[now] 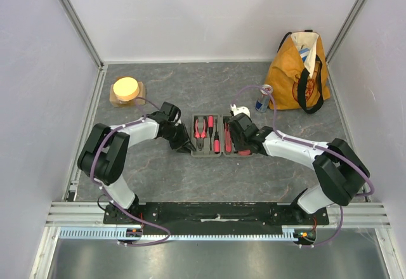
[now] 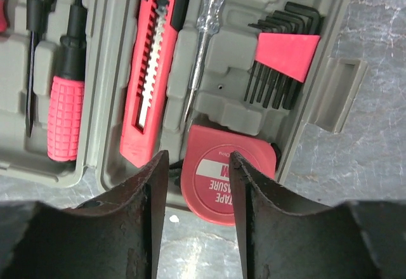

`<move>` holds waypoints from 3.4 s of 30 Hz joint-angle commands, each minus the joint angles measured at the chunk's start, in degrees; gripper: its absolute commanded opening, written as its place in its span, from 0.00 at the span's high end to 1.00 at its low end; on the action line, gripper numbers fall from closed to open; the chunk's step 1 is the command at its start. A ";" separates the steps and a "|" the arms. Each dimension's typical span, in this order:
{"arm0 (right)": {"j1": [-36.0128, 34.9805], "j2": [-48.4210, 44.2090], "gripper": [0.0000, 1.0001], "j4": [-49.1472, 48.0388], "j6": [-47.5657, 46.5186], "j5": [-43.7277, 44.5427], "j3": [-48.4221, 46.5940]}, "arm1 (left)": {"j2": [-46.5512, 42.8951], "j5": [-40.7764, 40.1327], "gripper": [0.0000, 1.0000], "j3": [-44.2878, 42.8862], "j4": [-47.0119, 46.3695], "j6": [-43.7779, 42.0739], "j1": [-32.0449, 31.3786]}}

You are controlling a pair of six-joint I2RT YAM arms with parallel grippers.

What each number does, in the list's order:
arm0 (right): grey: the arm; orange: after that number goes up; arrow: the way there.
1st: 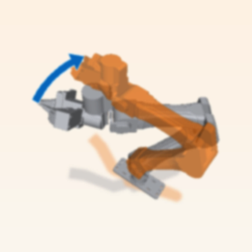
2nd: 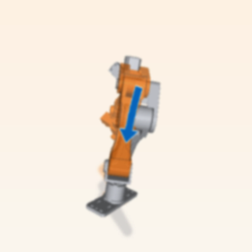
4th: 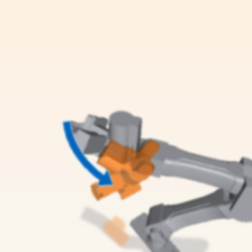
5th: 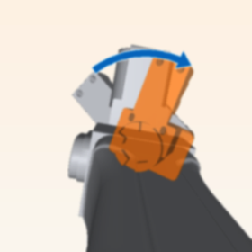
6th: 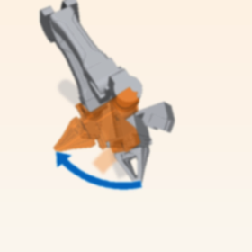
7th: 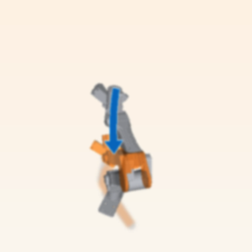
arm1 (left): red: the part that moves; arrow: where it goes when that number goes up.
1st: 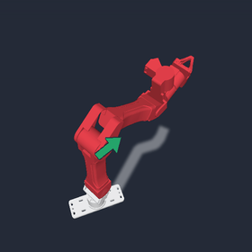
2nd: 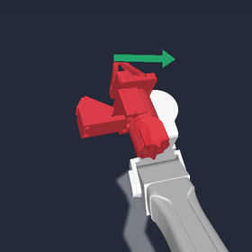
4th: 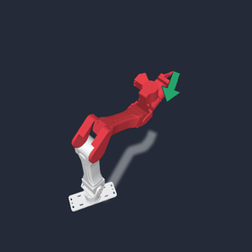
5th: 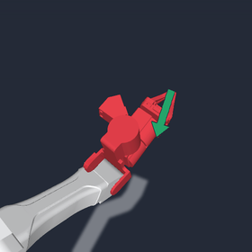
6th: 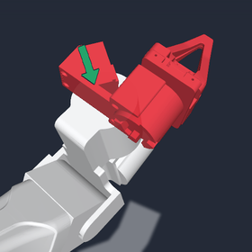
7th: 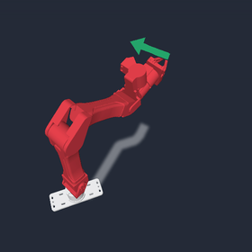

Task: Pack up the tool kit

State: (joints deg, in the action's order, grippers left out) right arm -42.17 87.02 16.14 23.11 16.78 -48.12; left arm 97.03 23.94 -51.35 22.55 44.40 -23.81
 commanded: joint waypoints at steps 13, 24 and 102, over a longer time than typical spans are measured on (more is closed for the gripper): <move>-0.37 -5.64 0.58 15.15 -2.02 -1.39 -5.50 | 2.55 -9.27 0.76 -1.38 3.29 1.65 -2.38; -0.37 -1.33 0.64 11.28 -6.15 -6.05 -2.42 | 5.18 -6.89 0.77 -2.61 4.17 -0.81 -2.55; 13.34 -4.85 0.75 1.96 39.73 -5.17 9.27 | 1.93 0.67 0.89 4.86 1.80 0.51 -3.70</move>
State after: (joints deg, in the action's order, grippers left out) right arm -29.23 79.88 18.28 62.52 10.81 -41.08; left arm 97.86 31.42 -47.94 18.68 47.09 -27.09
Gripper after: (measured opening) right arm 0.284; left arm 0.196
